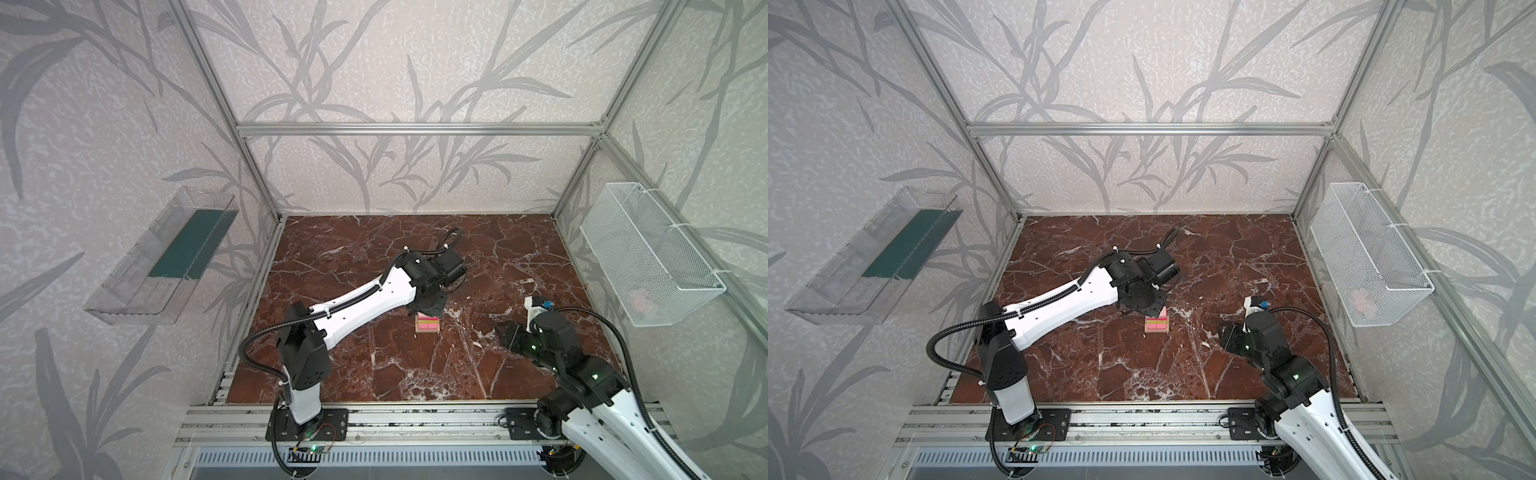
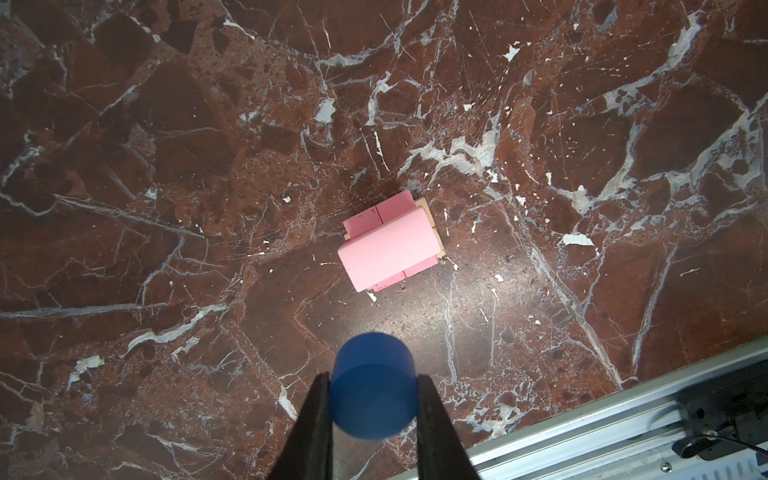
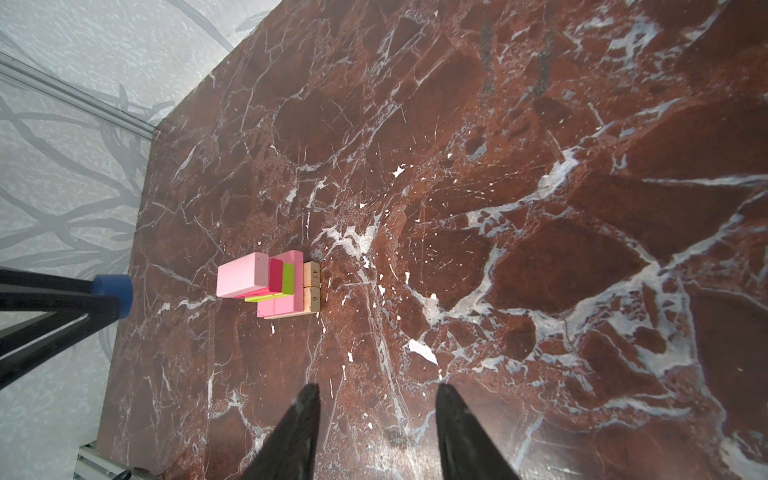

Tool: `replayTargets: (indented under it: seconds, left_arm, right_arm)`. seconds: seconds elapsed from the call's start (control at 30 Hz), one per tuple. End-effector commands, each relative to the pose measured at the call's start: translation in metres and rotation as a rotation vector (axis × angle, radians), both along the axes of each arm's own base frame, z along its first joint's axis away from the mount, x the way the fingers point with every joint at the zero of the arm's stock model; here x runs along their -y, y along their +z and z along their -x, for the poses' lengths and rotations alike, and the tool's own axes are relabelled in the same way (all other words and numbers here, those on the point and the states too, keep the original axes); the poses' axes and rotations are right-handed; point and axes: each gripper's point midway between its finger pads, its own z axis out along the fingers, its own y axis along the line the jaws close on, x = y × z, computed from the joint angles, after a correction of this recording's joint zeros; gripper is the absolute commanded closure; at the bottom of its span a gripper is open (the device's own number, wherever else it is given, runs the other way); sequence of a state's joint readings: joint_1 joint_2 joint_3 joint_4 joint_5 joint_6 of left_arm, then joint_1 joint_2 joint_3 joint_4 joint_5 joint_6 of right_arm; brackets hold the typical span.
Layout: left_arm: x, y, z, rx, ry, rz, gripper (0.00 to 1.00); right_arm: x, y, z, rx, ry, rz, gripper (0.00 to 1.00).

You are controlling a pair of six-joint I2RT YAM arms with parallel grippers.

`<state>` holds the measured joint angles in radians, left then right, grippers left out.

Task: Build the wood block tower
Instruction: 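Lift the blue cylinder and carry it over the stack with the left gripper, then lower the blue cylinder onto the pale-pink block with the left gripper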

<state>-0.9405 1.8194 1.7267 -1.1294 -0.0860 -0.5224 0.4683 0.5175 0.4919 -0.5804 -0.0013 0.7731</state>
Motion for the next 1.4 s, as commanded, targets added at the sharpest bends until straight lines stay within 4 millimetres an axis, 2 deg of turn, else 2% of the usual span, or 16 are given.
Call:
replayTargets:
  seconds: [0.0,0.23,0.63,1.37]
  left_arm:
    - [0.002,-0.007,-0.002,-0.027,-0.006,0.008,0.77]
    - [0.009,-0.022,-0.008,-0.064,-0.013,0.008,0.77]
    - [0.008,-0.043,-0.019,-0.114,0.001,-0.014,0.76]
    - [0.013,-0.06,-0.022,-0.164,0.008,-0.01,0.74]
  right_arm:
    - [-0.001,-0.001,-0.004,0.01,0.002,0.006,0.52]
    - [-0.001,-0.005,-0.005,-0.004,0.002,0.015,0.5]
    - [-0.001,-0.008,-0.006,-0.009,0.005,0.025,0.49]
    - [-0.002,-0.008,-0.008,-0.013,0.009,0.036,0.48]
